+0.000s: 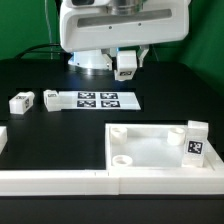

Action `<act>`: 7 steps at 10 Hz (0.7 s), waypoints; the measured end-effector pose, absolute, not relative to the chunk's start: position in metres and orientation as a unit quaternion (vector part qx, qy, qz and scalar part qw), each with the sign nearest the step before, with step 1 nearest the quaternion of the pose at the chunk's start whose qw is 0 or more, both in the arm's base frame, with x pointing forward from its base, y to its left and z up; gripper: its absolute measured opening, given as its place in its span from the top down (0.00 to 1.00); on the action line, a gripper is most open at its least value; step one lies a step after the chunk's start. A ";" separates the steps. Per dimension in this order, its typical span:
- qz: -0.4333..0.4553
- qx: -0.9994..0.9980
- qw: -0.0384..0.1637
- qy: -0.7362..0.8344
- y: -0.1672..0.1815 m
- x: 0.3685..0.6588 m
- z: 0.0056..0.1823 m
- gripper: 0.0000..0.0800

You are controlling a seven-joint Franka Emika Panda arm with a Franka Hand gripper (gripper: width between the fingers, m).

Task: Assemble square table

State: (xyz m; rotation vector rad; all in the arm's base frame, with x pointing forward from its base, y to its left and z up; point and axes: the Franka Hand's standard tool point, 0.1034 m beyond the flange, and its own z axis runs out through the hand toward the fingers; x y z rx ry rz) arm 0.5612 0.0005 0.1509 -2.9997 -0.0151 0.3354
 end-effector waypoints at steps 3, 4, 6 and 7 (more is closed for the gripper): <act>0.015 -0.999 0.051 0.007 -0.004 0.568 0.145 0.64; 0.001 -0.997 0.069 0.018 -0.007 0.578 0.142 0.64; -0.020 -0.995 0.088 0.032 -0.023 0.623 0.146 0.64; -0.027 -0.995 0.091 0.034 -0.025 0.640 0.155 0.64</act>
Offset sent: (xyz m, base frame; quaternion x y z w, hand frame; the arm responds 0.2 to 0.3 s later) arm 0.0562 0.0130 -0.0095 0.1272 0.1538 0.0114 0.9798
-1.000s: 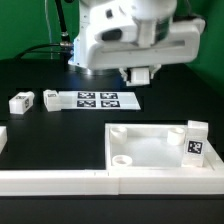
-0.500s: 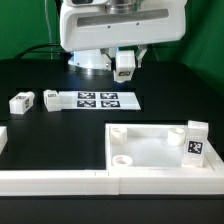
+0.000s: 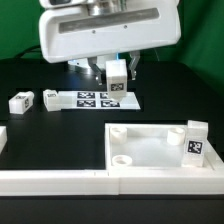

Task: Assemble square table

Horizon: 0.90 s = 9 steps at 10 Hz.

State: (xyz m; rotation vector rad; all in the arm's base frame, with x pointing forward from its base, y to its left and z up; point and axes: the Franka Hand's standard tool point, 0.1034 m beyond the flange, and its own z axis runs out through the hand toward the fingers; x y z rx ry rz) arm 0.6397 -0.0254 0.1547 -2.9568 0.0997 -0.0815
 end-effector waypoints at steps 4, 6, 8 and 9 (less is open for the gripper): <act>-0.167 -0.985 0.034 0.039 -0.042 0.655 0.161 0.64; -0.247 -0.968 -0.009 0.043 -0.052 0.640 0.142 0.64; -0.300 -0.952 -0.029 0.045 -0.046 0.651 0.136 0.64; -0.333 -0.941 -0.043 0.047 -0.048 0.657 0.134 0.64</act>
Offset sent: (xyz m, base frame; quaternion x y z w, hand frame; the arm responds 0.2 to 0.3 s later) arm 0.0000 0.0000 0.0000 0.0000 0.1938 0.0000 0.9810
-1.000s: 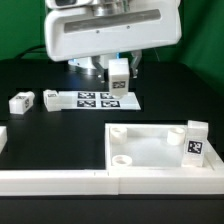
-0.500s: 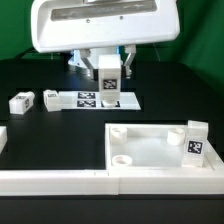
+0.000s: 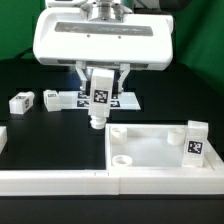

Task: Assemble square table

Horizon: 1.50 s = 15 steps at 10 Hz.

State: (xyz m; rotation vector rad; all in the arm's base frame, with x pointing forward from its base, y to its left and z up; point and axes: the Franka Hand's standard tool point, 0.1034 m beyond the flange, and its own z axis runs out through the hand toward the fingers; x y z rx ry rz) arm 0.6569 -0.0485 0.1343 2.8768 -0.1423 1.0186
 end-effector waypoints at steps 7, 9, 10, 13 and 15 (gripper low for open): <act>0.318 0.946 0.012 -0.066 0.001 0.654 0.107 0.64; 0.318 0.947 0.019 -0.036 -0.022 0.656 0.107 0.64; 0.310 0.950 0.002 -0.031 -0.028 0.658 0.106 0.64; 0.315 0.948 -0.019 -0.041 -0.031 0.666 0.112 0.64; 0.329 0.943 -0.018 -0.043 -0.017 0.667 0.103 0.64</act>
Offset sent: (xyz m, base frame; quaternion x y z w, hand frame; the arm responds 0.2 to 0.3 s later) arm -0.0068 0.0296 0.0023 -0.0984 -0.0771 0.0276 0.9918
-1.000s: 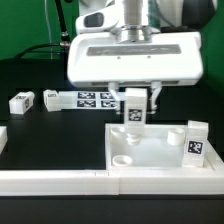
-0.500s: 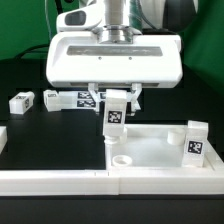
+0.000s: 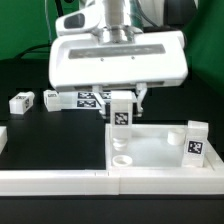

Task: Assemble square table

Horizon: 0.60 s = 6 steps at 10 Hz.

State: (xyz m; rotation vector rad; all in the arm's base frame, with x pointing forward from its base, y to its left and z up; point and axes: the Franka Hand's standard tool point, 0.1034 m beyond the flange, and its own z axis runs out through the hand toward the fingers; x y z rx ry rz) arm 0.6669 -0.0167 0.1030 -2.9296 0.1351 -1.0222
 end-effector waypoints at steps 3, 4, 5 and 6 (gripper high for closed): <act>-0.322 -0.945 0.017 0.045 -0.017 0.662 0.085 0.64; -0.318 -0.947 0.018 0.045 -0.016 0.660 0.079 0.64; -0.315 -0.948 0.018 0.045 -0.016 0.658 0.077 0.64; -0.313 -0.948 0.019 0.044 -0.014 0.657 0.075 0.64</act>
Offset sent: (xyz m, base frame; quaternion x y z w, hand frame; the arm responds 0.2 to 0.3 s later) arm -0.0022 0.0005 -0.0171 -0.0078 0.0144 0.0014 0.9999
